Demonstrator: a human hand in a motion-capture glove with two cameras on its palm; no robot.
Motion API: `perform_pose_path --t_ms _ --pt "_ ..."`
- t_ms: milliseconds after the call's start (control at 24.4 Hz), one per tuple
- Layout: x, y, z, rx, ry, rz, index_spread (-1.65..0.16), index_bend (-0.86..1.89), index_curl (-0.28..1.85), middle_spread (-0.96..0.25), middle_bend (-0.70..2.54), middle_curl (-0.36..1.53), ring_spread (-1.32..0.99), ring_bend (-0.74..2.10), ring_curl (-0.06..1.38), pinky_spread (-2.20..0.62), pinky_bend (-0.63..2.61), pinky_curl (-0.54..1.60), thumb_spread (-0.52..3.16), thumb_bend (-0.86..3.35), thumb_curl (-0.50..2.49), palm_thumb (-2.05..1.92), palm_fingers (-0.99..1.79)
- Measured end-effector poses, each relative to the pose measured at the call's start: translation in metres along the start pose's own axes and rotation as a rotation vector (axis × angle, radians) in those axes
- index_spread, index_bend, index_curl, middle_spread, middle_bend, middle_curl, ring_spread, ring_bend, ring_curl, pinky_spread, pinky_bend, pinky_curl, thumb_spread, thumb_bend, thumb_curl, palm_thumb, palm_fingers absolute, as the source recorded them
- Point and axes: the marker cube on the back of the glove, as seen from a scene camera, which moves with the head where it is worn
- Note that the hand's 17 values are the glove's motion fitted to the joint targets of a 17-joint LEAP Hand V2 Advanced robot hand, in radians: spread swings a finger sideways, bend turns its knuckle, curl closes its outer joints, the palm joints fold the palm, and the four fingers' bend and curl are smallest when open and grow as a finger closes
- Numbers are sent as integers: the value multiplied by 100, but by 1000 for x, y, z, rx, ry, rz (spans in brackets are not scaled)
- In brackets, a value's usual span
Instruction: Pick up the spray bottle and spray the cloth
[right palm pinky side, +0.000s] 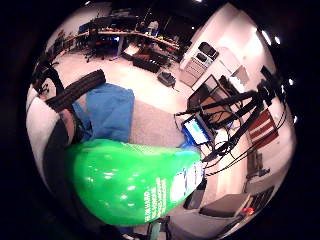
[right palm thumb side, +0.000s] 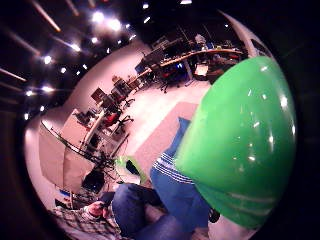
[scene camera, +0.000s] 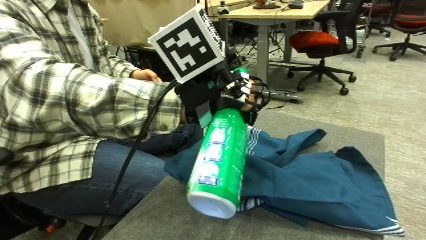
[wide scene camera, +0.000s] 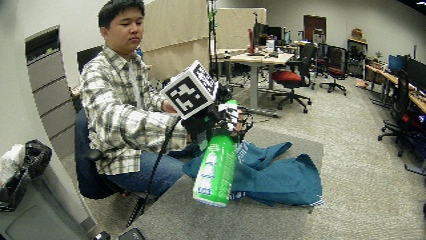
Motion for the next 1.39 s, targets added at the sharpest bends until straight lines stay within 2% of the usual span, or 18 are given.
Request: perform_pose_path --t_ms 328,901,1393 --pt "-19 4 27 -113 148 -101 -26 40 58 -19 55 50 -20 57 47 -17 39 40 9 -3 78 102 133" --pt "-50 17 51 -233 237 -336 -26 40 58 -19 55 50 -20 57 47 -17 39 41 8 -3 79 102 134" --pt "-66 27 58 -258 283 -405 -26 40 58 -19 55 50 -21 57 47 -17 40 41 8 -3 79 101 134"
